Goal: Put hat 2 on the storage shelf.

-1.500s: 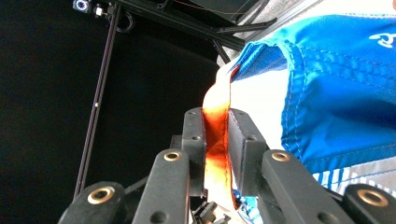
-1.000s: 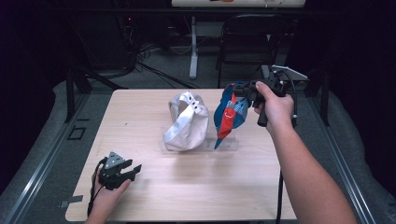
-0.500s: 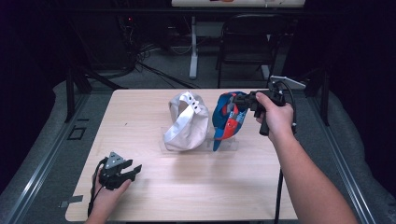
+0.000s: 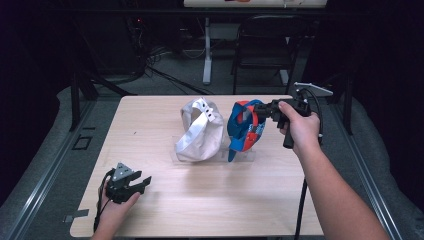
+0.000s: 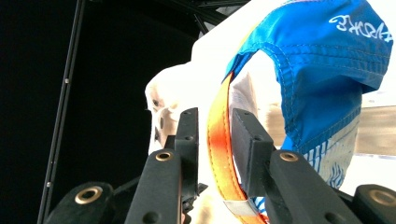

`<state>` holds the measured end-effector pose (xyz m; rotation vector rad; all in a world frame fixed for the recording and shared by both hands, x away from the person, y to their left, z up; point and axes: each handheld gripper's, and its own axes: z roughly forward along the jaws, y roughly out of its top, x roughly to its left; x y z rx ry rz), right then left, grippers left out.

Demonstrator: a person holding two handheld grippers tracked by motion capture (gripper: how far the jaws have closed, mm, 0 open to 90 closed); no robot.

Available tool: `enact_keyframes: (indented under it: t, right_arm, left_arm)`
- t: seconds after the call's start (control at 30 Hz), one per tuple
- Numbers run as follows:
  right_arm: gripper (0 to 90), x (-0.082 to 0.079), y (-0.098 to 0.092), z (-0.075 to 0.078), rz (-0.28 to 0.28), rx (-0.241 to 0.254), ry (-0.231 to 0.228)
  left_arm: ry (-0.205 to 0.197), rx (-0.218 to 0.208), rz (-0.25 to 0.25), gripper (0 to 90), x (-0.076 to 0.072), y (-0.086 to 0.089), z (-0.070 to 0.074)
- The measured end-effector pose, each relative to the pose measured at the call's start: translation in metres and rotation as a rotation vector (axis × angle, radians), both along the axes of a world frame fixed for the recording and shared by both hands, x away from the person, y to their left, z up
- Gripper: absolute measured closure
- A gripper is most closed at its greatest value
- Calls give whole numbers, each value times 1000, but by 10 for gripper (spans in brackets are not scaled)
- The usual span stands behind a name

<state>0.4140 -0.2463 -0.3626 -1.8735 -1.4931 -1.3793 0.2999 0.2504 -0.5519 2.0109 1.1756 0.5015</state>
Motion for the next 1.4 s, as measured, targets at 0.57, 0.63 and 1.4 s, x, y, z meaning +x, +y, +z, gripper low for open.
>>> enact_keyframes:
  t: [0.57,0.63,1.4]
  right_arm:
    - [592,-5,-6,3,-29,-115,-80]
    - [580,-5,-6,3,-32,-126,-86]
    - [463,-37,-8,-10,33,-297,-214]
  left_arm:
    - [-2,-5,2,528,0,0,0]
    - [-1,-6,3,527,0,1,0]
    - [-2,-10,13,455,1,2,-2]
